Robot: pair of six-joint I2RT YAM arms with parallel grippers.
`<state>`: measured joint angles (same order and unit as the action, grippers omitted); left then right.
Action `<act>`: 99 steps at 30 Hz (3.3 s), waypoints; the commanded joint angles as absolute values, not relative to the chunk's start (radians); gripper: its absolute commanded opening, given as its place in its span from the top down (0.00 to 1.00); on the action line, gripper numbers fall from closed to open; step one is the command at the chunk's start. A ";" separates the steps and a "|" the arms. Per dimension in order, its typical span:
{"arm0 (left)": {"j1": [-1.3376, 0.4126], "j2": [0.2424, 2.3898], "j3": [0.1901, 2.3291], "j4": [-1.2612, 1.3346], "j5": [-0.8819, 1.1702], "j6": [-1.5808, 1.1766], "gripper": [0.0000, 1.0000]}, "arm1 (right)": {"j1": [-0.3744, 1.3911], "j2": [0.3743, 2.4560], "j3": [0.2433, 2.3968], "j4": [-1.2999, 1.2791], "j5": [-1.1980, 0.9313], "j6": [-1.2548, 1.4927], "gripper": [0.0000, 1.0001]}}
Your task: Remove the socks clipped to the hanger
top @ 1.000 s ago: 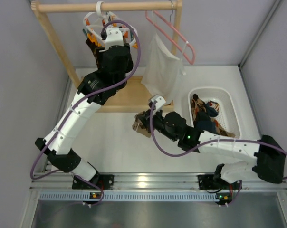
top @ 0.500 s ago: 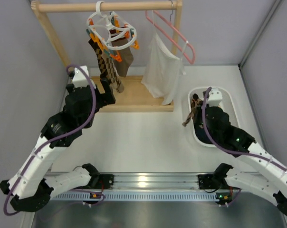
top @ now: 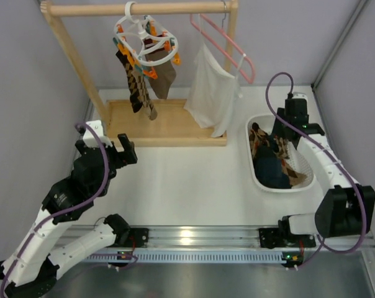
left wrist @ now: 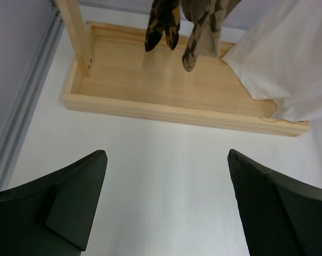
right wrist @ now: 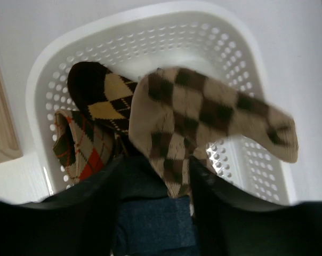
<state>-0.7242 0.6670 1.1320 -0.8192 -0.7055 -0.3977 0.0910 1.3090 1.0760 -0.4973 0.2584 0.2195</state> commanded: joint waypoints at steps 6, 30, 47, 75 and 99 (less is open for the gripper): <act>-0.726 0.525 1.026 -0.793 -0.891 -0.469 0.02 | 0.141 1.177 1.129 -0.440 0.129 0.256 0.29; -0.354 0.525 0.945 -0.690 -0.638 -0.456 0.02 | 1.045 1.767 1.572 0.166 0.376 0.219 0.11; -0.350 0.534 0.942 -0.684 -0.601 -0.449 0.02 | 1.026 2.152 1.944 0.279 0.528 0.081 0.65; -0.351 1.141 1.787 -0.686 -0.124 -0.497 0.02 | 1.057 1.419 1.128 0.413 0.224 0.187 1.00; -0.433 1.425 2.026 -0.686 -0.311 -0.480 0.11 | 1.129 1.496 1.160 0.368 0.235 0.216 1.00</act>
<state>-0.4137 1.4128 1.9945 -0.7177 -0.2123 -0.5152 1.0679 1.4754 1.0981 0.3847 0.1989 0.2455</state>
